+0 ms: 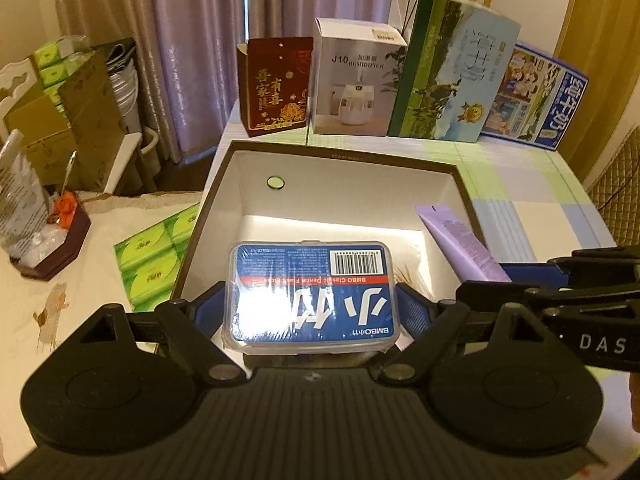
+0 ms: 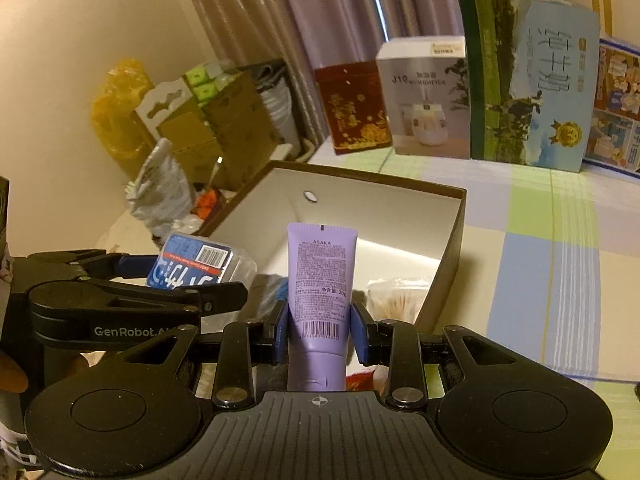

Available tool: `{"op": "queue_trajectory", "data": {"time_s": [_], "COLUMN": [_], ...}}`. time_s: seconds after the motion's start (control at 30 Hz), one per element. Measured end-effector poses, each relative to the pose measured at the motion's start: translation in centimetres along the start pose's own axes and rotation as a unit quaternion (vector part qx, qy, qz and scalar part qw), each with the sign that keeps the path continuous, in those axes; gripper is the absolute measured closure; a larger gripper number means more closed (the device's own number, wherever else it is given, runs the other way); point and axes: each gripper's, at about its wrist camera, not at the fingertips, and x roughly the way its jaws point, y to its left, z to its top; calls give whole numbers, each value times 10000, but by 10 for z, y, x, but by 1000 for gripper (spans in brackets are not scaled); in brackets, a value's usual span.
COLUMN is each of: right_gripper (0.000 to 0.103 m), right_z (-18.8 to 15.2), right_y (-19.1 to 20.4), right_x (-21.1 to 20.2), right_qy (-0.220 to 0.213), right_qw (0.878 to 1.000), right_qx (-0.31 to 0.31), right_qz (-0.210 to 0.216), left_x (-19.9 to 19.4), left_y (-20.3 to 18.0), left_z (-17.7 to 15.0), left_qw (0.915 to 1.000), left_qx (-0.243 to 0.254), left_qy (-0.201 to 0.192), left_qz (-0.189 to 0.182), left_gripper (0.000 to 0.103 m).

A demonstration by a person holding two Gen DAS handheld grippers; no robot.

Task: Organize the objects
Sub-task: 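Carry the blue floss box and purple tube with both tools toward the cardboard box, then lower and release the floss box with the left tool while the right tool releases the purple tube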

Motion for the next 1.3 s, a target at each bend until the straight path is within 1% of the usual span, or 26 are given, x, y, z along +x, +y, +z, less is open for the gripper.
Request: {"op": "queue_trajectory", "data": {"time_s": [0.17,0.33,0.47,0.6,0.7,0.8,1.17,1.3], "right_gripper": [73,73,73,73,73,73,73,73], "right_z": [16,29,35,38,40,41,39,40], "right_y": [-13,-21,-27,-32,-33,-34,-35,-32], "right_x": [29,51,64,73,77,79,89,94], "right_qy": [160,299,381,436,470,478,561,511], "right_qw": [9997,9992,9987,9984,9982,9981,9977,9980], "right_qx": [133,97,98,122,136,153,149,78], "right_qz": [-131,-263,-317,-348,-355,-365,-355,-374], "left_x": [35,65,84,97,101,103,99,96], "left_y": [2,6,10,12,13,12,19,20], "left_z": [18,30,34,38,42,47,47,46], "left_qw": [9997,9989,9980,9975,9977,9977,9977,9977], "left_qx": [203,360,442,501,563,588,585,583], "left_qy": [159,295,440,497,388,345,346,348], "left_qz": [-33,-47,-50,-4,27,10,49,46], "left_gripper": [18,18,18,18,19,13,13,13]}}
